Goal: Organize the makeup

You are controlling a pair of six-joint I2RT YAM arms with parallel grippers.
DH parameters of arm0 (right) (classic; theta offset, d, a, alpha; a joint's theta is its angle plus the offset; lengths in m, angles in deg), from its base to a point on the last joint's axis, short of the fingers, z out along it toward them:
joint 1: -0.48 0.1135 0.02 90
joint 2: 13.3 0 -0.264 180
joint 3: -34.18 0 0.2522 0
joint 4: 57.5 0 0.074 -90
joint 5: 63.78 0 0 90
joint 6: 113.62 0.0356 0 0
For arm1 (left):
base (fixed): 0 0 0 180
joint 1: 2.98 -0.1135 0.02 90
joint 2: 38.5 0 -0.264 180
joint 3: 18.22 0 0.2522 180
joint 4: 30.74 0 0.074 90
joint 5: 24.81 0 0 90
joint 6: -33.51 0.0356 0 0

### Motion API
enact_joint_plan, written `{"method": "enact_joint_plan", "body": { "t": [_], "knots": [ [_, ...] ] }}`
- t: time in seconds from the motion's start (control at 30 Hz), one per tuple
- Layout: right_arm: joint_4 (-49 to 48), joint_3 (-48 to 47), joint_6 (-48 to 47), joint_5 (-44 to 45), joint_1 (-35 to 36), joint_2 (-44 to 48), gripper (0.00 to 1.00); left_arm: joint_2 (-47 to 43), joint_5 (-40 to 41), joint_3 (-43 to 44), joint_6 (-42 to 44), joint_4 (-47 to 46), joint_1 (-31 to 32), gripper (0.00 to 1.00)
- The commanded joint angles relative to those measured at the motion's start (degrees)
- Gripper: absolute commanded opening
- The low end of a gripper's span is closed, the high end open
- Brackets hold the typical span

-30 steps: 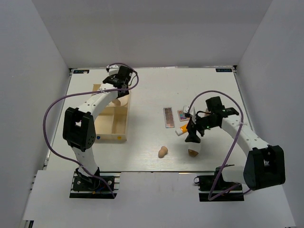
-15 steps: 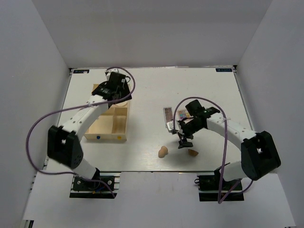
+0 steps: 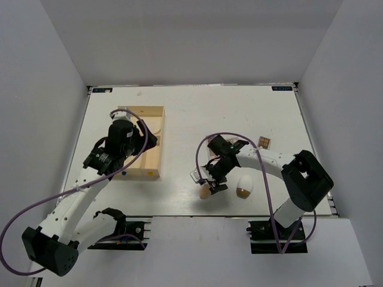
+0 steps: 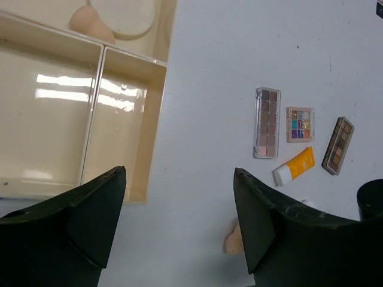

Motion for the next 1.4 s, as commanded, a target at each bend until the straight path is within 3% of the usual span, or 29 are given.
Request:
{"method": "enact_joint_plan", "body": {
  "t": [0.0, 0.2, 0.33, 0.4, 0.53, 0.57, 0.73, 1.0, 1.17, 1.37],
  "knots": [
    [-2.4, -1.4, 0.3, 2.8, 1.6, -1.9, 0.7, -5.9, 0.6, -2.3, -4.7, 2.8, -0.1, 0.82],
    [-1.6, -0.8, -0.4, 4.1, 3.6, -3.0, 0.41, -10.5, 1.4, -4.6, -6.5, 5.5, -0.1, 0.83],
    [0.0, -1.4, -0.7, 5.0, 3.9, -2.8, 0.1, -10.9, 2.7, -4.1, -6.1, 7.2, -0.1, 0.83],
    [1.5, -3.5, 0.2, 5.7, 3.7, -2.2, 0.0, -11.7, 2.7, -4.2, -6.1, 7.1, -0.1, 0.83],
    [0.8, -11.6, 9.6, 6.3, 2.8, -1.1, 0.0, -14.7, 2.6, -5.3, -6.3, 6.0, -0.1, 0.83],
    [0.3, -14.1, 15.5, 5.9, 2.3, -1.5, 0.0, -16.4, 2.5, -5.9, -6.2, 5.5, -0.1, 0.83],
    [-7.2, -31.5, 29.1, 7.8, 1.7, -6.0, 0.0, -23.4, 0.3, -8.7, -4.9, 1.4, -0.1, 0.82],
    [-22.7, -52.0, 48.2, 14.9, 2.2, -24.3, 0.0, -26.2, -3.1, -9.0, -3.7, -0.3, -0.1, 0.81],
    [-33.7, -63.3, 53.9, 22.1, 2.4, -36.0, 0.0, -26.1, -4.8, -8.8, -3.7, 1.0, -0.1, 0.81],
    [-43.3, -66.0, 56.0, 26.4, 2.2, -42.9, 0.0, -25.3, -5.3, -6.8, -3.6, 4.0, -0.1, 0.81]
  ]
}}
